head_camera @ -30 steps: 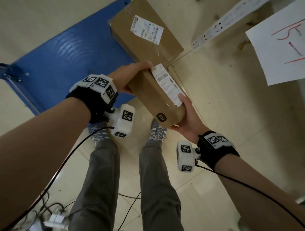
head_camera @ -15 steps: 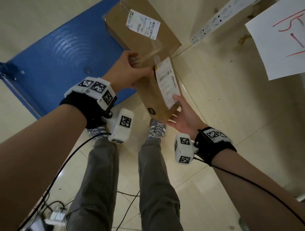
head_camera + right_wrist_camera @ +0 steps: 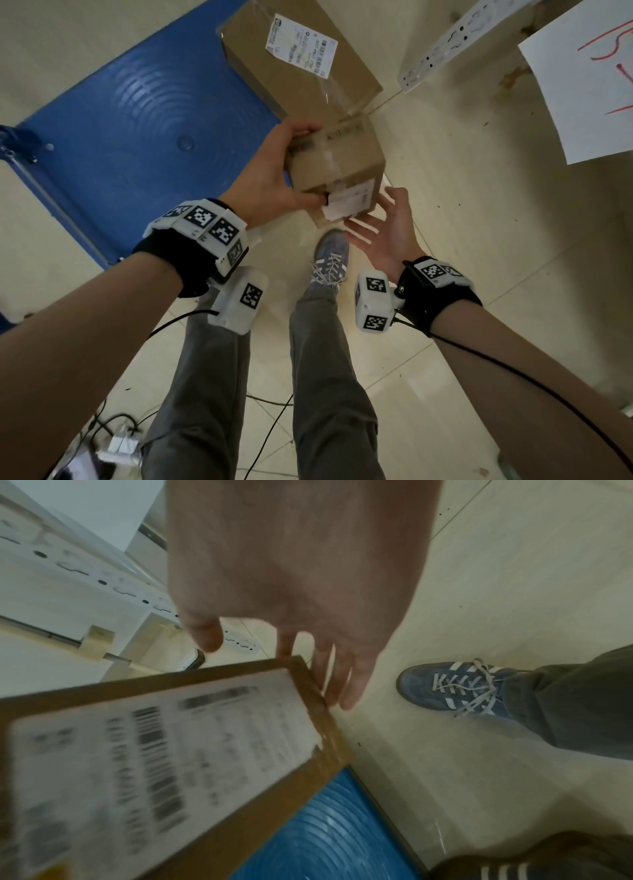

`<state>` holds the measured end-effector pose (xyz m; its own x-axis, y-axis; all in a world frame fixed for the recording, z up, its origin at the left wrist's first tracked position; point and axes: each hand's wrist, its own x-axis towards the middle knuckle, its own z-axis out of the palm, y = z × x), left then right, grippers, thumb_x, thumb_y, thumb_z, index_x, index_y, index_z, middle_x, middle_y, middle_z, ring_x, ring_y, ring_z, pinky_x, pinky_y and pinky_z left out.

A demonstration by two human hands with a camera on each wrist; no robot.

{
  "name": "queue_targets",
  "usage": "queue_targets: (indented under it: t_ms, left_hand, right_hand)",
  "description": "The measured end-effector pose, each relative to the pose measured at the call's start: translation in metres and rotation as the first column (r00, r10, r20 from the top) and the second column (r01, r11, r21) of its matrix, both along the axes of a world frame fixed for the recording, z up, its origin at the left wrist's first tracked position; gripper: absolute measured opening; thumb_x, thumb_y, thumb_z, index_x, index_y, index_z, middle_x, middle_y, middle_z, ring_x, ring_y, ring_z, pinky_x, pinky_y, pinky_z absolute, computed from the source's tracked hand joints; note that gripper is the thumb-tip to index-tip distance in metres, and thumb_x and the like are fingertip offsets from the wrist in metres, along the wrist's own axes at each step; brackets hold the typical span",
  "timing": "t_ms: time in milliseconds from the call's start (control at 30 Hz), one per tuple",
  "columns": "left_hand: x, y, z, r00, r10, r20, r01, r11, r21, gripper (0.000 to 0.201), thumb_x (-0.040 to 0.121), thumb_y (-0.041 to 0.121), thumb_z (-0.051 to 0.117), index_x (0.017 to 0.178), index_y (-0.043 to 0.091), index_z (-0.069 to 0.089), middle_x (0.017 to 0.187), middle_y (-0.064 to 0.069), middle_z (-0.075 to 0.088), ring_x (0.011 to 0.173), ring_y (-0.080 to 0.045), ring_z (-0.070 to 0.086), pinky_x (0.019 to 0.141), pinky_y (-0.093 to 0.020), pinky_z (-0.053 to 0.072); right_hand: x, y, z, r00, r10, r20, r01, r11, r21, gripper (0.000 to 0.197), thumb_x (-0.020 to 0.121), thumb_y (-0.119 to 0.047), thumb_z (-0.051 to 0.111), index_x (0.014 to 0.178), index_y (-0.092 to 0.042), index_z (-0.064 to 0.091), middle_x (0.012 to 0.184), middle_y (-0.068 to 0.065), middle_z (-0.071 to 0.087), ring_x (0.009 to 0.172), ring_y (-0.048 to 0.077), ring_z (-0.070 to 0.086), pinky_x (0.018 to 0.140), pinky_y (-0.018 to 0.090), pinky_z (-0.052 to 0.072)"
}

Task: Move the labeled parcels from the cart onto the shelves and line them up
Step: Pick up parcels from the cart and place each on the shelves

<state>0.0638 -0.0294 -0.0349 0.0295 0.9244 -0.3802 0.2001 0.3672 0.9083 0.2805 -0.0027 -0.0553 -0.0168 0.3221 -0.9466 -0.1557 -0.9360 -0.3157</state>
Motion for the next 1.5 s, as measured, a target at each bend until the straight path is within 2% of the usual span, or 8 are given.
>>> queue_targets:
  t_ms: [133,267,333,733,933,1000,1267,1500]
  left_hand:
    - [-0.015,-0.001,-0.011,0.821,0.544,0.174,-0.448,0.802,-0.396,0.060,0.073,0.046,0.077,0.126,0.035,0.052,0.128,-0.006,0.058,0.108,-0.020,0.064,0.086,-0.035,0.058]
    - [-0.031,-0.014,-0.034,0.486,0.857,0.171,-0.460,0.418,-0.784,0.059,0.075,0.057,0.068,0.119,0.019,0.062,0.105,-0.002,0.058,0.086,-0.018,0.060,0.057,-0.029,0.049]
    - [-0.032,-0.023,-0.042,0.464,0.872,0.158,-0.407,0.368,-0.836,0.043,0.075,0.054,0.064,0.096,0.016,0.061,0.086,-0.003,0.049,0.075,-0.017,0.052,0.056,-0.027,0.041]
    - [-0.028,-0.045,-0.054,0.535,0.826,0.177,-0.278,0.370,-0.886,0.052,0.079,0.052,0.053,0.115,0.015,0.055,0.113,-0.013,0.045,0.056,-0.022,0.048,0.047,-0.022,0.033]
    - [-0.021,-0.047,-0.050,0.651,0.722,0.235,-0.222,0.477,-0.851,0.074,0.085,0.082,0.031,0.099,0.018,0.064,0.067,-0.002,0.061,0.056,-0.019,0.054,0.049,-0.024,0.042]
    - [-0.016,-0.049,-0.046,0.730,0.646,0.222,-0.202,0.514,-0.834,0.079,0.080,0.084,0.033,0.101,0.017,0.067,0.082,-0.010,0.065,0.066,-0.022,0.061,0.059,-0.028,0.048]
    - [0.014,-0.051,-0.028,0.790,0.594,0.151,-0.232,0.517,-0.824,0.018,0.101,0.009,0.051,0.085,0.011,0.060,0.071,-0.006,0.068,0.068,-0.016,0.067,0.055,-0.024,0.056]
    - [0.044,-0.040,-0.014,0.644,0.711,0.284,-0.186,0.505,-0.843,0.019,0.101,0.020,0.052,0.096,0.009,0.067,0.104,-0.014,0.072,0.092,-0.024,0.071,0.068,-0.034,0.062]
  right_hand:
    - [0.006,0.003,0.002,0.994,-0.101,0.042,0.097,0.990,0.100,0.050,0.096,-0.045,0.046,0.137,-0.017,0.055,0.099,0.009,0.065,0.090,0.023,0.063,0.086,0.038,0.052]
    - [-0.003,0.012,0.010,0.990,-0.013,-0.137,0.030,0.992,0.121,0.047,0.094,-0.043,0.056,0.137,-0.025,0.058,0.126,0.010,0.065,0.108,0.026,0.067,0.102,0.045,0.052]
    - [-0.013,0.017,0.016,0.973,0.063,-0.223,-0.031,0.989,0.146,0.048,0.097,-0.044,0.057,0.141,-0.027,0.055,0.134,0.008,0.061,0.117,0.028,0.065,0.102,0.047,0.052]
    - [-0.035,0.024,0.031,0.924,0.251,-0.288,-0.208,0.963,0.171,0.059,0.097,-0.051,0.052,0.146,-0.019,0.049,0.135,0.011,0.057,0.128,0.032,0.056,0.101,0.055,0.052]
    - [-0.031,0.023,0.036,0.919,0.313,-0.240,-0.259,0.938,0.232,0.037,0.101,-0.047,0.048,0.125,-0.022,0.058,0.121,0.002,0.064,0.115,0.023,0.060,0.101,0.049,0.052]
    - [-0.031,0.026,0.039,0.914,0.345,-0.213,-0.287,0.922,0.260,0.028,0.102,-0.046,0.045,0.114,-0.027,0.061,0.106,-0.006,0.069,0.107,0.016,0.060,0.093,0.040,0.052]
    - [-0.047,0.034,0.047,0.821,0.553,-0.144,-0.466,0.794,0.390,0.032,0.103,-0.034,0.048,0.134,-0.032,0.053,0.134,-0.010,0.059,0.119,0.005,0.060,0.096,0.023,0.049]
    - [-0.041,0.043,0.038,0.788,0.615,-0.027,-0.539,0.710,0.453,0.046,0.097,0.006,0.049,0.137,-0.016,0.054,0.142,0.005,0.058,0.130,0.013,0.055,0.101,0.026,0.049]
